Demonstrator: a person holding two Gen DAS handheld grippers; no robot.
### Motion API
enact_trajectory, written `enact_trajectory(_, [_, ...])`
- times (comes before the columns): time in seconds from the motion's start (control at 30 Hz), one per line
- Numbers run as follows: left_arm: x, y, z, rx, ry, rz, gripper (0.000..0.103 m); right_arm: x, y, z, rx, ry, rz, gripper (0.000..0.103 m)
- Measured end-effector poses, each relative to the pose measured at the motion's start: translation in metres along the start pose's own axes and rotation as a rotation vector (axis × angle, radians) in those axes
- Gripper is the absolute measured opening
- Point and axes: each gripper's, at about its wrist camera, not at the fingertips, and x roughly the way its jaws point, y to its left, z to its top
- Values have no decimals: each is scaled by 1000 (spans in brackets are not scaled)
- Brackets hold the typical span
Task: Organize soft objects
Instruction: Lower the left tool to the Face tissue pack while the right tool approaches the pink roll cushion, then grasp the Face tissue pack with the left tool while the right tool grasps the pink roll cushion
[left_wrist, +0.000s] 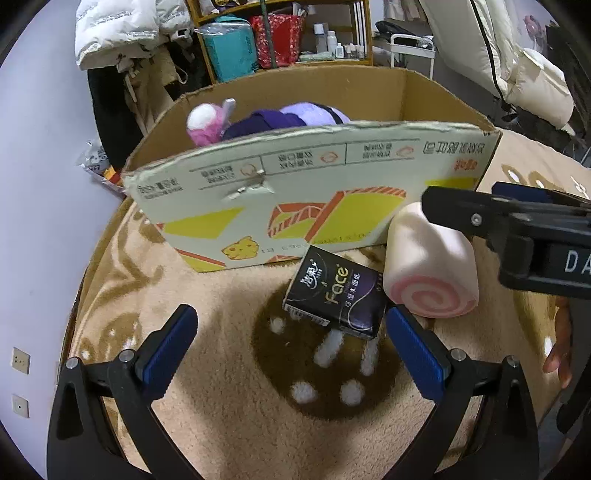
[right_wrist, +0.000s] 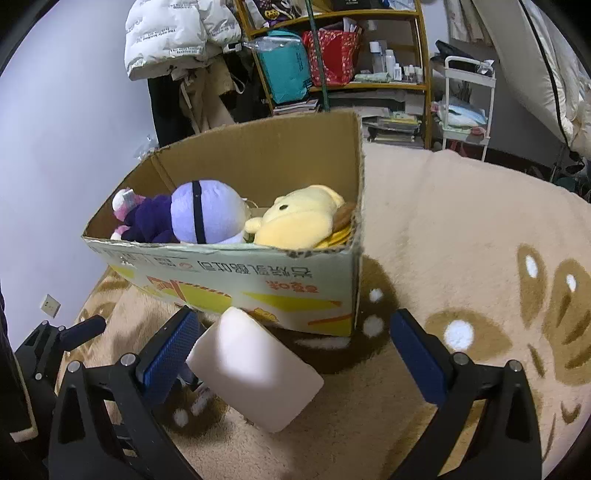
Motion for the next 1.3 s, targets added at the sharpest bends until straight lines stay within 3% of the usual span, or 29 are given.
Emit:
enact_trajectory(0.47, [30, -9, -1, 27, 84, -74, 101, 24, -20, -6, 140, 83, 115, 103])
enact_trajectory(0.67, [42, -11, -1, 29, 105, -78, 101, 32, -17, -7, 141, 110, 151, 103])
enact_trajectory(1.07, [48, -11, 7, 36, 48, -58, 101, 39, -15, -7, 128, 128, 162, 103])
enact_trajectory(1.2, [48, -17, 9, 42, 48, -87, 88, 40, -11, -8, 113, 149, 177, 92])
enact_trajectory(1.27, [49, -19, 9, 39, 55, -102, 78, 41, -7, -10, 105, 162, 190, 83])
enact_trajectory(1.3, [50, -19, 9, 37, 64, -111, 68, 43, -6, -10, 102, 172, 204, 76])
